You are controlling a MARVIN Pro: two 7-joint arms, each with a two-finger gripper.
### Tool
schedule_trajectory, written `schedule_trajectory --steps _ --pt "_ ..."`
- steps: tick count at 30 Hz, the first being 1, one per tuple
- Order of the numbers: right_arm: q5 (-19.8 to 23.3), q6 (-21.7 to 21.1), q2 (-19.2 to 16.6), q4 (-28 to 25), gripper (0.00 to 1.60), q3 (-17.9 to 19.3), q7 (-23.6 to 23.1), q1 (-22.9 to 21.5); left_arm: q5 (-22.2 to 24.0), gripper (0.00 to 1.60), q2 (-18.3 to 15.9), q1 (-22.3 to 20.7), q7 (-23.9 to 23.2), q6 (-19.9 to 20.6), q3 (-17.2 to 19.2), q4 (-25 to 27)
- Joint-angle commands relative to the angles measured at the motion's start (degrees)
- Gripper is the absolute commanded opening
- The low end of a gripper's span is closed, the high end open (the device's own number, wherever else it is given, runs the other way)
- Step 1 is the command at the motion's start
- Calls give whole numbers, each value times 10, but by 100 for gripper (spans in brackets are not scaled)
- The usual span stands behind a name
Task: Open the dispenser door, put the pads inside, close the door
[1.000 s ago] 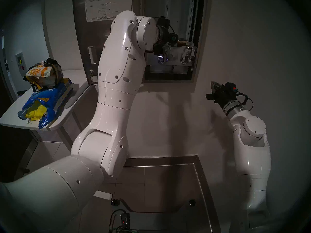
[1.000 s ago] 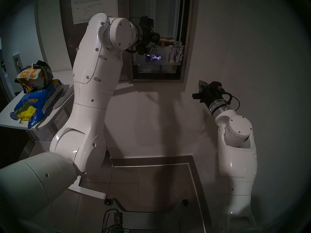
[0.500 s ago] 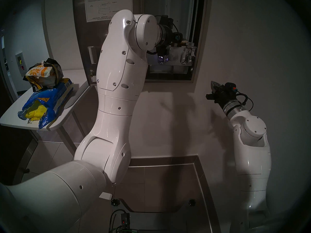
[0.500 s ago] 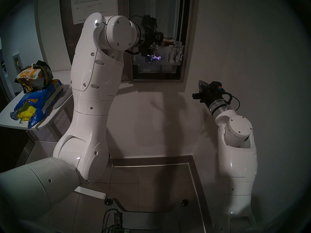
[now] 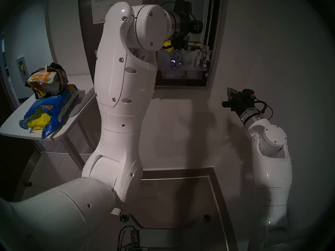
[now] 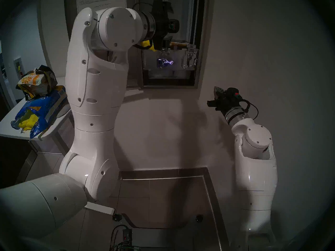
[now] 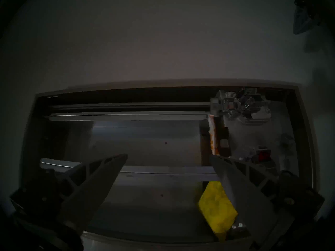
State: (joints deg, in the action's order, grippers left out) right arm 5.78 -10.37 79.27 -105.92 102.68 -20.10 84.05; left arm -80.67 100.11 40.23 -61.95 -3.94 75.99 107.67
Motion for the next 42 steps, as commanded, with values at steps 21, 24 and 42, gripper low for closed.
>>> schedule_trajectory --steps 21,24,42 --pt "2 5 -6 -21 25 0 2 -12 -101 160 -91 185 95 -11 -35 184" --pt "2 5 -6 -21 25 0 2 -12 -107 160 -98 206 100 -11 -39 193" --pt "4 5 -8 -21 25 -1 4 -12 -180 160 -180 251 178 -18 -8 176"
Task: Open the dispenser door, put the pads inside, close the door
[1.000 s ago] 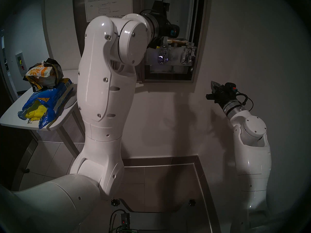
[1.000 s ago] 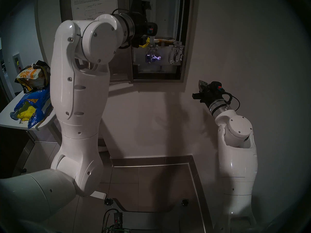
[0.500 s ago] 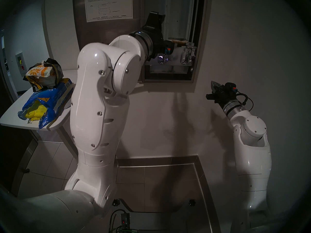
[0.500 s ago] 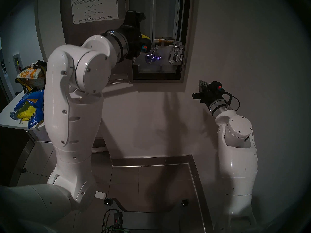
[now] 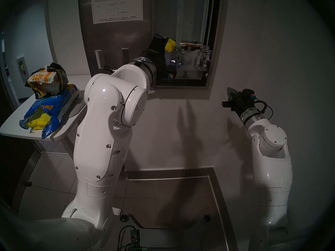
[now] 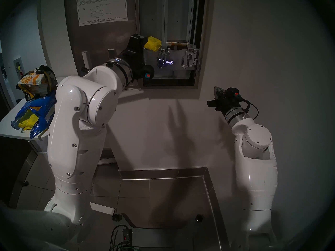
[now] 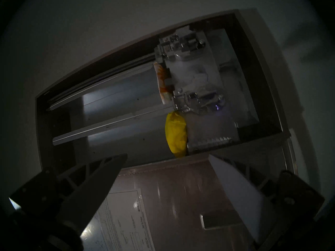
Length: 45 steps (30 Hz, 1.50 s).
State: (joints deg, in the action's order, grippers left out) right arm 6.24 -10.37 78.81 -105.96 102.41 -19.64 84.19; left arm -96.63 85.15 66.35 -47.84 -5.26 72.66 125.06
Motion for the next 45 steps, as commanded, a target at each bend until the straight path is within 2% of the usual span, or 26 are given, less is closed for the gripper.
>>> schedule_trajectory --steps 1,11,13,19,23,25,27,45 --pt "0 5 -4 -20 25 1 0 -13 -23 160 -35 -12 40 -7 30 1" --pt "1 5 -5 -20 25 1 1 -13 -43 160 -55 -32 59 -16 63 -13" --pt "1 5 -5 -20 25 0 1 -13 -52 160 -72 -41 64 -30 71 -15" --pt "2 5 -6 -19 25 0 2 -13 -58 160 -90 -58 61 -53 81 -16" --pt "3 5 -6 -20 25 0 2 -13 -43 160 -90 -69 46 -74 83 -8" --pt "3 5 -7 -20 25 -1 3 -12 -30 160 -78 -69 37 -78 84 1" --pt "3 5 -8 -20 25 -1 3 -12 -44 160 -83 -67 24 -78 85 7" --pt "5 5 -9 -20 25 -2 5 -12 -47 160 -79 -69 16 -81 85 8"
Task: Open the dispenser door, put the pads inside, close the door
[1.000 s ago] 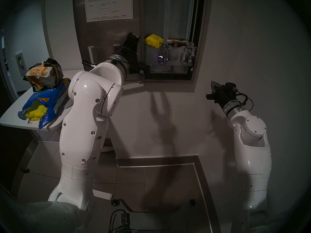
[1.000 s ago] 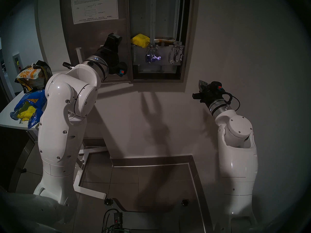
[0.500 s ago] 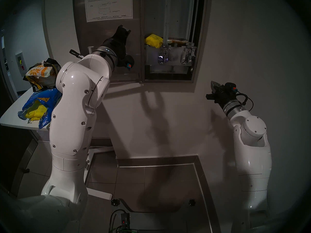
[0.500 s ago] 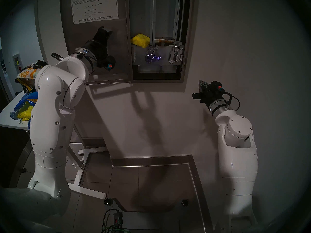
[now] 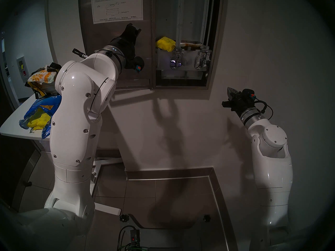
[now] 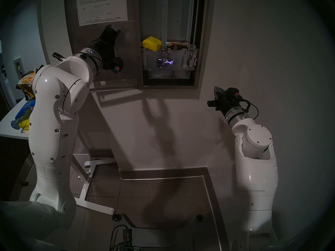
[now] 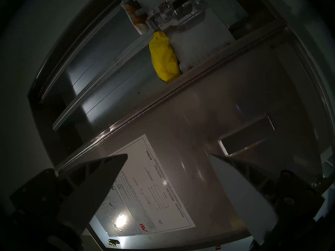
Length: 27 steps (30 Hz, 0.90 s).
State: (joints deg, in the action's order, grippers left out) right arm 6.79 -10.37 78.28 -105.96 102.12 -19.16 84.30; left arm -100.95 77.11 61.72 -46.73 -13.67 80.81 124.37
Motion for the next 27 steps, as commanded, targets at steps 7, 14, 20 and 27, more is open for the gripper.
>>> schedule_trajectory --steps 7,14,20,27 --pt "0 5 -4 -20 25 1 1 -13 0 160 -6 -35 10 -15 -2 20" --pt "1 5 -5 -20 25 0 1 -13 17 160 -24 -26 -4 -47 20 48" --pt "1 5 -6 -20 25 0 2 -13 28 160 -27 -21 -11 -54 45 64" --pt "2 6 -6 -19 25 -1 3 -13 78 160 47 -38 -65 18 91 62"
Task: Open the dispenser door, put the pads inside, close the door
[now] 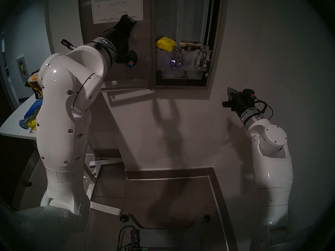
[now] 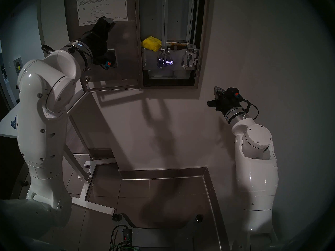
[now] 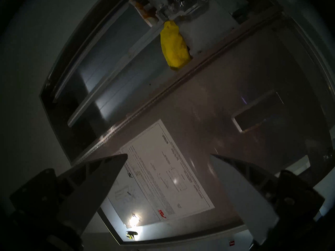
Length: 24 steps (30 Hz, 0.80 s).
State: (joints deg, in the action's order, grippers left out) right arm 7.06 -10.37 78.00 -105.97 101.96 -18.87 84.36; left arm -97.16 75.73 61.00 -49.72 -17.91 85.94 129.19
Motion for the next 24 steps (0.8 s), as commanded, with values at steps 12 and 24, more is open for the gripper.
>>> schedule_trajectory --steps 12,24 --pt "1 6 -5 -18 25 0 1 -13 140 160 139 -54 -154 181 136 4" --pt "2 6 -6 -18 25 -1 2 -13 195 160 178 -114 -245 305 242 17"
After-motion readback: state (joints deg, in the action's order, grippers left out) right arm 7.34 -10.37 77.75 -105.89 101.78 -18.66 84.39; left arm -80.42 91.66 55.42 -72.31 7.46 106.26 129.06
